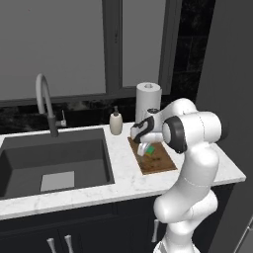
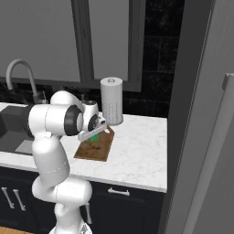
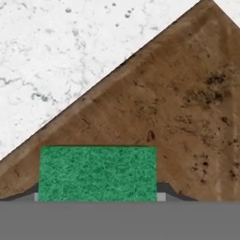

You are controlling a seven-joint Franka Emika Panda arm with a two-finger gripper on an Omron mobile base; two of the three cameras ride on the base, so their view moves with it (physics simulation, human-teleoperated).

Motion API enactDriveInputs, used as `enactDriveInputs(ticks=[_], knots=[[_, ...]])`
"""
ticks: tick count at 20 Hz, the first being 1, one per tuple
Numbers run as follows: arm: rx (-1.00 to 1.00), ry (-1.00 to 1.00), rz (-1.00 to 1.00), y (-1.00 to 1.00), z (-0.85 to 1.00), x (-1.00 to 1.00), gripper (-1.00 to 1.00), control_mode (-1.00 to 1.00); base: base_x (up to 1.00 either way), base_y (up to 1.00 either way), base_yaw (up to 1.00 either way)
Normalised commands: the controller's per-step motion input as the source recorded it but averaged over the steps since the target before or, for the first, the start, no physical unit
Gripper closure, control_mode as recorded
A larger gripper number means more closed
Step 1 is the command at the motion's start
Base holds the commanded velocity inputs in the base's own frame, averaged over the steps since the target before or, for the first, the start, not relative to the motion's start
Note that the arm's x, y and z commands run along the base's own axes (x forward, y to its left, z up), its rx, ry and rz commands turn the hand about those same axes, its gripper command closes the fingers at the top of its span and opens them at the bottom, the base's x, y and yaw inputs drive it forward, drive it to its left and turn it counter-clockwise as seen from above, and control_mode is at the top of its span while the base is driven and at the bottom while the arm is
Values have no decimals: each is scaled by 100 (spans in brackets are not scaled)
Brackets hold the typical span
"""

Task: Pick up the sponge from the counter and clean the cutting board by briefly scrubbing or pressing down on the cutting board. Once finished, release the sponge.

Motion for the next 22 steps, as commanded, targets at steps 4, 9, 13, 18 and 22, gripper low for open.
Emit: enactDriveInputs(ticks=[4,9,13,18,22], knots=[[-1,-12,0,0,-10,-18,100,-100,0,0,0],[0,-5,0,0,-24,-91,100,-100,0,0,0],[0,0,0,0,-27,-97,100,-100,0,0,0],[0,0,0,1,-17,-60,100,-100,0,0,0],[0,0,0,2,-11,-13,100,-100,0,0,0]])
